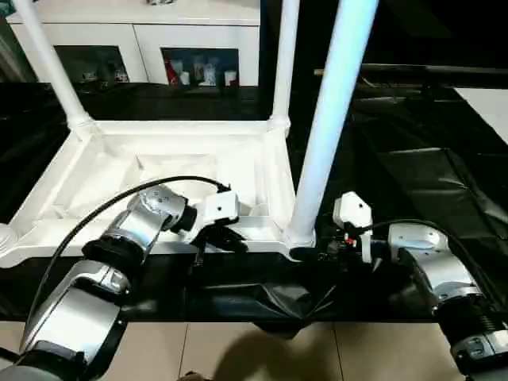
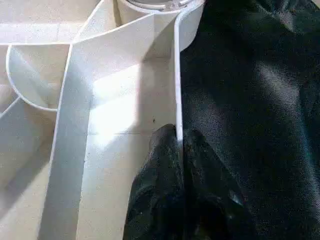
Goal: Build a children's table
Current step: Rotate leg to tighten
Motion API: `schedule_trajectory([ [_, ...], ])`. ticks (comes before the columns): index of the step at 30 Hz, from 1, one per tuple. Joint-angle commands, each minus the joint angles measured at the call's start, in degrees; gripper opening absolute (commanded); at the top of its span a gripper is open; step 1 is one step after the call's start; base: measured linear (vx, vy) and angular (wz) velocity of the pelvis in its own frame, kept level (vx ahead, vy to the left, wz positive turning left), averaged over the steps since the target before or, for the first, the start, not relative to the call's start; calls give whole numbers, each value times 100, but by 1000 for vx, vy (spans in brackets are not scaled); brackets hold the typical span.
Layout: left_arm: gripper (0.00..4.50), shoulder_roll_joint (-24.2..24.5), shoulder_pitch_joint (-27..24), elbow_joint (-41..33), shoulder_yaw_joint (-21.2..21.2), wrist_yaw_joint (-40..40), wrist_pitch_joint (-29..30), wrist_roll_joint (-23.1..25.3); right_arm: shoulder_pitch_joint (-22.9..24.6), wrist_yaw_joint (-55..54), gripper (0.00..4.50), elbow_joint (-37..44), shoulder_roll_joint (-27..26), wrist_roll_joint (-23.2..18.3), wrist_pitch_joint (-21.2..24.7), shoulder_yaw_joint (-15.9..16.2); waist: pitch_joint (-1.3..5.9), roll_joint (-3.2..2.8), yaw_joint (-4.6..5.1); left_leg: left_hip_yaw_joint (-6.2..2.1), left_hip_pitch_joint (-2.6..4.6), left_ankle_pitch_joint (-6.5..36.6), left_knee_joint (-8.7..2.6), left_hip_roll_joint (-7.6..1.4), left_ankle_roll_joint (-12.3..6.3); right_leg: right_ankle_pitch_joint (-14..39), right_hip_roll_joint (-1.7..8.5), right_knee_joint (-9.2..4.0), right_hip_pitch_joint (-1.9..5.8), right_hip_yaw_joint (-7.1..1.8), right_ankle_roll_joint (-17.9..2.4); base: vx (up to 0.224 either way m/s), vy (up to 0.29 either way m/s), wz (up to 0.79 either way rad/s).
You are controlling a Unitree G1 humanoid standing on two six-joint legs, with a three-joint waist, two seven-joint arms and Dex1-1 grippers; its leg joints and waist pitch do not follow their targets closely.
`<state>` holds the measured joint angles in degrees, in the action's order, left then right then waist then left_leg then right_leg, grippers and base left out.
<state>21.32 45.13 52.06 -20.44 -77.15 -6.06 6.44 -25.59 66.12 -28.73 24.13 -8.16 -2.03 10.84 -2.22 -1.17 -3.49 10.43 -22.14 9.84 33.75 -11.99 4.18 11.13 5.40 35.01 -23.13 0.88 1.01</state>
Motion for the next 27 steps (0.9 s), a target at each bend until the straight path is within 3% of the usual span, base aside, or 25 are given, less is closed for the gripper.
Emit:
schedule_trajectory([
  [1,0,-36,139,-18,30,-14,-57,-24,-45,68,344,-92,-59,72,2,121,353,24,13,33,118,1292,-379,-63,-312,322,123,-357,273,-50,-1638,0,0,0],
  [9,0,-35,126,2,50,-42,-68,-19,-68,79,279,-153,-108,16,28,76,351,26,9,39,118,1286,-376,-62,-334,329,128,-361,273,-51,-1636,0,0,0],
  [17,0,-84,111,11,131,45,7,-83,-21,-25,262,-232,-171,35,30,50,345,22,15,38,115,1320,-383,-62,-318,378,128,-369,267,-53,-1626,0,0,0],
  [20,0,-206,116,116,262,496,167,-99,-39,-709,261,-583,-437,77,68,-151,333,11,50,38,119,1469,-398,-56,-231,621,141,-390,241,-60,-1608,0,0,0],
  [24,0,-456,72,236,478,1248,475,-152,-95,-1816,261,-1148,-918,20,-1,-533,315,11,133,7,124,1763,-444,-41,-27,1252,148,-452,222,-60,-1423,0,0,0],
  [27,0,-712,-27,191,530,1836,695,-108,-145,-2738,261,-1423,-1358,52,-74,-703,305,4,190,-3,122,1888,-458,-39,15,1442,139,-481,203,-64,-1338,0,0,0],
])
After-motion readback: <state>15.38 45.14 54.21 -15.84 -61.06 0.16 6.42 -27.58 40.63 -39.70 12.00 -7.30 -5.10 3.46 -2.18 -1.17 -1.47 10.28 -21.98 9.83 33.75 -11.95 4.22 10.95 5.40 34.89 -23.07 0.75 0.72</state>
